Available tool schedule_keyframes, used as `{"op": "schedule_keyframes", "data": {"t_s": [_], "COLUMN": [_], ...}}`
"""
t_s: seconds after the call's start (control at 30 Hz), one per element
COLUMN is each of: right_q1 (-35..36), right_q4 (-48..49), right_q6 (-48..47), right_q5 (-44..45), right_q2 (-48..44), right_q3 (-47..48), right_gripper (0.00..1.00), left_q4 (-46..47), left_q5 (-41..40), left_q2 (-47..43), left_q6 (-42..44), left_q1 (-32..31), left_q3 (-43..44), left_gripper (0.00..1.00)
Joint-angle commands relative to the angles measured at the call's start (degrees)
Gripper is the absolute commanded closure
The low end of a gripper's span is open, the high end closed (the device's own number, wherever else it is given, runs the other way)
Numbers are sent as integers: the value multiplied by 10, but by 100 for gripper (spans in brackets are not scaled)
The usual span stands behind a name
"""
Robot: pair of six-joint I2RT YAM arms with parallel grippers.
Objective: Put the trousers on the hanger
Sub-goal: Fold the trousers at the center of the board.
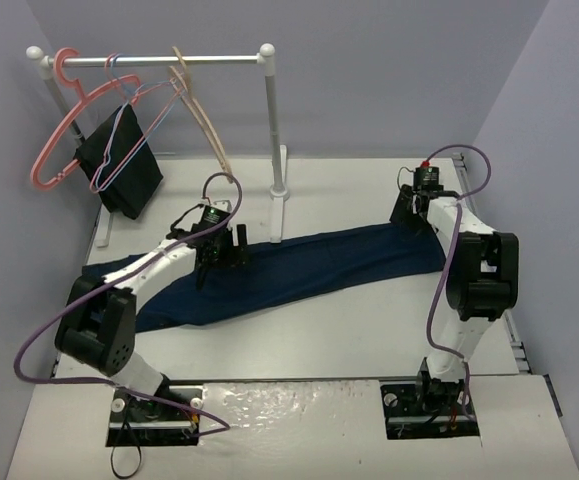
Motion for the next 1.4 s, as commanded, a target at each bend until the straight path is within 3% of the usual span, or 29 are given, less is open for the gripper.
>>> {"op": "schedule_keyframes", "data": {"t_s": [0.0, 0.27, 0.5, 0.7, 0.9, 1.07, 1.37], "right_q1": [3, -4, -11, 36, 123, 173, 203], "right_q4": [28, 33, -2, -4, -3, 0, 22], "right_q6": [7, 1, 35, 27, 0, 15, 60], "right_q5": [-2, 57, 90, 87, 80, 57, 51], "right_q2": [37, 96, 75, -28, -84, -46, -66], "right_q3": [-3, 27, -5, -54, -42, -37, -165], "right_gripper": [51, 51, 50, 51, 51, 50, 50], "left_q4": [52, 24, 10, 32, 66, 55, 35], "left_q5": [-37, -121, -136, -120, -55, -79, -109], "left_q2": [33, 39, -22, -136, -171, -121, -83], "left_q6": [-58, -146, -190, -92, -24, -47, -113], "left_q1": [-3, 38, 75, 20, -41, -49, -43], "left_q3": [-1, -54, -128, -123, -104, -105, -144], "left_gripper": [23, 23, 23, 23, 23, 23, 23]}}
